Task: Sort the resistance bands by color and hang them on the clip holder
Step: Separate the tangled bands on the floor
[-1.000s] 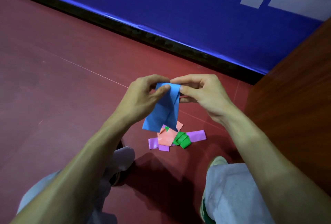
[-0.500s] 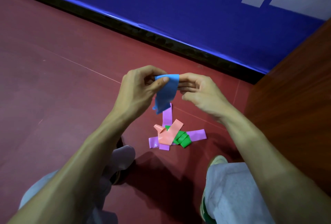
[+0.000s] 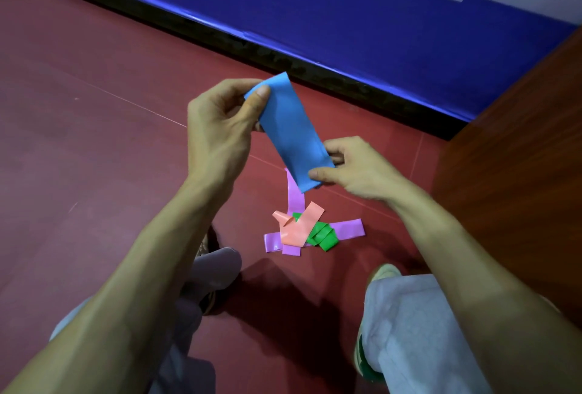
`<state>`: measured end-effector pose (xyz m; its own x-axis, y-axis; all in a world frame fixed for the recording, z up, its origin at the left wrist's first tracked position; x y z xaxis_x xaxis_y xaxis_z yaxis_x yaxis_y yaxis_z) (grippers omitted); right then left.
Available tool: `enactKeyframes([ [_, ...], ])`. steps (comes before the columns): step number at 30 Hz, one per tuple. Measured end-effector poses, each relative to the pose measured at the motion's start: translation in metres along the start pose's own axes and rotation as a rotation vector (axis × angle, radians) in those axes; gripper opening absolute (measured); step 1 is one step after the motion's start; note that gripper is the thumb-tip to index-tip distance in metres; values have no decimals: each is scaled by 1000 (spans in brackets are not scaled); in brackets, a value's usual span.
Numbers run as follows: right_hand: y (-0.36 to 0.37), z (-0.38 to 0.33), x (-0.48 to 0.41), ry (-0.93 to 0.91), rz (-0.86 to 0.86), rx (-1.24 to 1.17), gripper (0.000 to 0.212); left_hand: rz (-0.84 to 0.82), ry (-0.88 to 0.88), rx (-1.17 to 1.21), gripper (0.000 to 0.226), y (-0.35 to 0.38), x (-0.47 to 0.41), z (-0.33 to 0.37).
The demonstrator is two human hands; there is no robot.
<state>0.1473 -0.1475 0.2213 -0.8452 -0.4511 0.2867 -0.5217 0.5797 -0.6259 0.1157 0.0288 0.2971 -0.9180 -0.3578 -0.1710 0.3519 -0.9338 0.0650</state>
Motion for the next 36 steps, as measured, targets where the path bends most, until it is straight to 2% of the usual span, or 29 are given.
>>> enactKeyframes([
  [3, 3, -2, 1, 3, -14, -83, 7, 58, 3, -9, 8, -6, -2, -1],
  [6, 3, -3, -1, -8, 5, -60, 9, 84, 6, -41, 9, -9, -3, -1],
  [8, 2, -4, 0, -21, 9, -25, 7, 90, 10, -69, 10, -9, -4, -1],
  [13, 7, -3, 0, -23, -22, 90, 24, 93, 32, -136, 8, -11, -4, -1],
  [18, 8, -3, 1, -61, -51, 257, 26, 25, 105, -275, 11, -4, -1, 3],
  [20, 5, -3, 2, -76, -2, 264, 12, -31, 160, -358, 14, 1, 1, 4],
  [23, -8, -7, 2, -101, 127, 54, 41, -151, 229, -500, 13, 11, 5, 2],
  [24, -13, -11, 3, -123, 170, -21, 43, -192, 238, -547, 13, 14, 7, 0],
  [26, -23, -20, 7, -181, 231, -107, 38, -254, 224, -592, 14, 17, 8, -4],
  [30, -28, -29, 10, -265, 301, -112, 22, -290, 122, -595, 8, 20, 7, -15],
  [32, -28, -28, 10, -263, 315, -124, 15, -300, 94, -597, 8, 23, 8, -18],
  [36, -32, -27, 11, -244, 392, -105, 15, -309, 75, -579, 9, 27, 12, -20],
])
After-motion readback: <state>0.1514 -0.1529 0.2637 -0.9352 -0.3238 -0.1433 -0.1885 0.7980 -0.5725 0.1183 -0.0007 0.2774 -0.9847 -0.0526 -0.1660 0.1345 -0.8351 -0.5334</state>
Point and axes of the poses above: each hand's wrist, its own x-axis away from the middle knuckle, its own y-axis out of the palm, z = x × y, the point moved 6 cm from there along -x, towards the middle knuckle, and after that the axes turned 10 degrees about x, right-handed, at the moved point
